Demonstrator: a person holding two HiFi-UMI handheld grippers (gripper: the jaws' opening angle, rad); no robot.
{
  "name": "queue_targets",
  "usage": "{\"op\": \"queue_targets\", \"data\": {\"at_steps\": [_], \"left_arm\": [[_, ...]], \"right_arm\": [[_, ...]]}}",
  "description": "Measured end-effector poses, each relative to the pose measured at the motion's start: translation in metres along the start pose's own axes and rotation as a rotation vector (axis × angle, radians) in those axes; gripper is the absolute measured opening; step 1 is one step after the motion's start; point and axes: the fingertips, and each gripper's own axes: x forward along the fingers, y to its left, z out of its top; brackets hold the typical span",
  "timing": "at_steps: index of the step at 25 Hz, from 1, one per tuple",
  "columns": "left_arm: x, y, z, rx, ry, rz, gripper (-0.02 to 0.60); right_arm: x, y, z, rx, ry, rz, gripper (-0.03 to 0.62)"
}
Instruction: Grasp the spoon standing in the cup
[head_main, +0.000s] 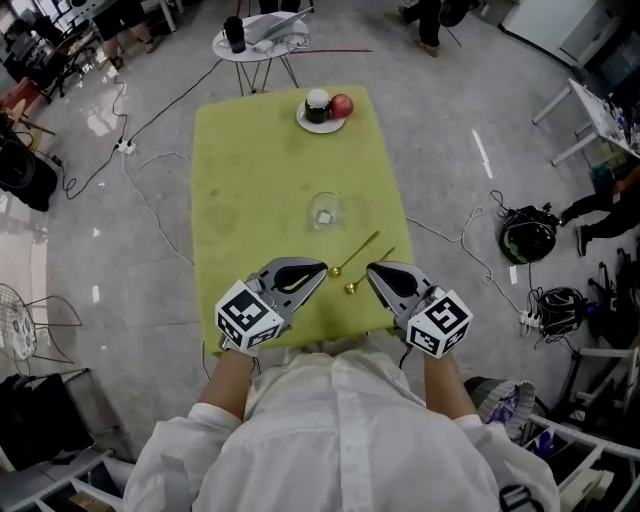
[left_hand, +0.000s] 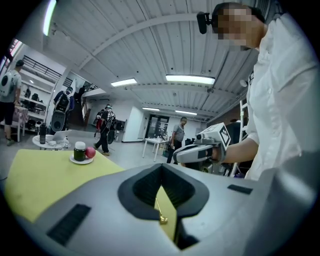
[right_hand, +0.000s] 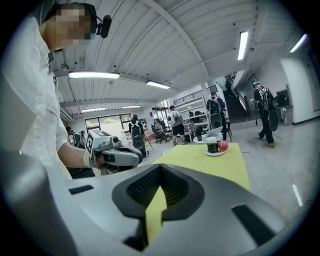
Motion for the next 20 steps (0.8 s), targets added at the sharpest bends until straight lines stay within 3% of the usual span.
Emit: {"op": "queue_targets", "data": {"at_steps": [20], "left_arm": [[-0.045, -0.029, -0.008, 0.062, 0.025, -0.075, 0.005]], "right_arm": [[0.009, 0.065, -0.01, 0.005, -0.069, -0.05, 0.003]]}}
